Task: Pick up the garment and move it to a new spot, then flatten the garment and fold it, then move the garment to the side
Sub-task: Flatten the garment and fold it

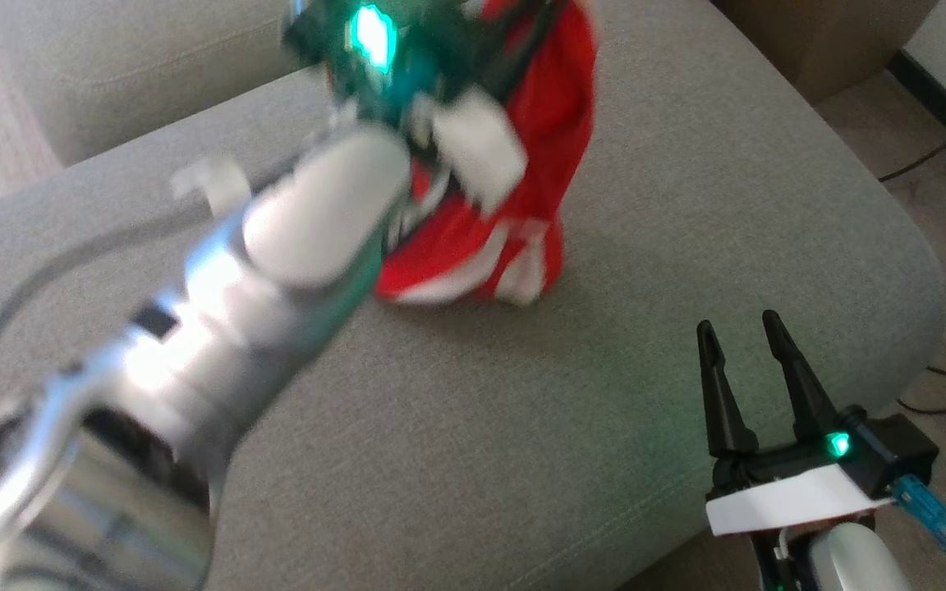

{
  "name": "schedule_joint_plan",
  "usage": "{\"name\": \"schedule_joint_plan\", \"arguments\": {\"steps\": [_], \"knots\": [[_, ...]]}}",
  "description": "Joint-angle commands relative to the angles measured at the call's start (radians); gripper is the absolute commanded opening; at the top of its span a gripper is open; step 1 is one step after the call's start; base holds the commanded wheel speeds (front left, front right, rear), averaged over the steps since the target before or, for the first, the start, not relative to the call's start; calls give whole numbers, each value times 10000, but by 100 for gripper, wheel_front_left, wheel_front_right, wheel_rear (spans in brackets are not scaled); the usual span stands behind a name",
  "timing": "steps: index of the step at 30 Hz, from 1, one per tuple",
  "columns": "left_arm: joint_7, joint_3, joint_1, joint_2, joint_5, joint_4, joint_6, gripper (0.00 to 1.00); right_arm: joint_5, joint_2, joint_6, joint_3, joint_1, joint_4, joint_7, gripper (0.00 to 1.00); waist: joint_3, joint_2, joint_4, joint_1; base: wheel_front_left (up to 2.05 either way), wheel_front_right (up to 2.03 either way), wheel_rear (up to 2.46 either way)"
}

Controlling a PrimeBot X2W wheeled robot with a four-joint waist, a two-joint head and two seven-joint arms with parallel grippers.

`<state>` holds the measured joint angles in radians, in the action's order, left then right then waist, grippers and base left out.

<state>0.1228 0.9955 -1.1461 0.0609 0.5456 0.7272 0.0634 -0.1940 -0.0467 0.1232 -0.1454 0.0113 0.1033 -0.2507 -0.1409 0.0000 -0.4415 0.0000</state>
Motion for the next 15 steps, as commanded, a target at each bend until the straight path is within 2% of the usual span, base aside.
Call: {"name": "schedule_joint_plan", "arguments": {"steps": [1,5,8,11,15], "knots": [[-53,-456,-868,149,13,-321,45,0,-43,-36,75,-235,-173,-295,-111,100,68,0,-82,0,0,0,0],[-164,-906,-2194,129,347,-334,315,0,-12,-36,75,-182,-113,-324,-111,100,188,0,-115,0,0,0,0],[-319,-1183,-2329,331,809,-419,447,0,44,-36,75,-52,3,-362,-111,100,343,0,52,0,0,0,0],[-517,-1249,-1552,678,1293,-698,506,0,86,-36,75,73,133,-422,-111,100,397,0,439,0,0,0,0],[-849,-1155,488,1365,1933,-1317,406,0,127,-36,75,209,253,-489,-111,100,344,0,1147,0,0,0,0]]}}
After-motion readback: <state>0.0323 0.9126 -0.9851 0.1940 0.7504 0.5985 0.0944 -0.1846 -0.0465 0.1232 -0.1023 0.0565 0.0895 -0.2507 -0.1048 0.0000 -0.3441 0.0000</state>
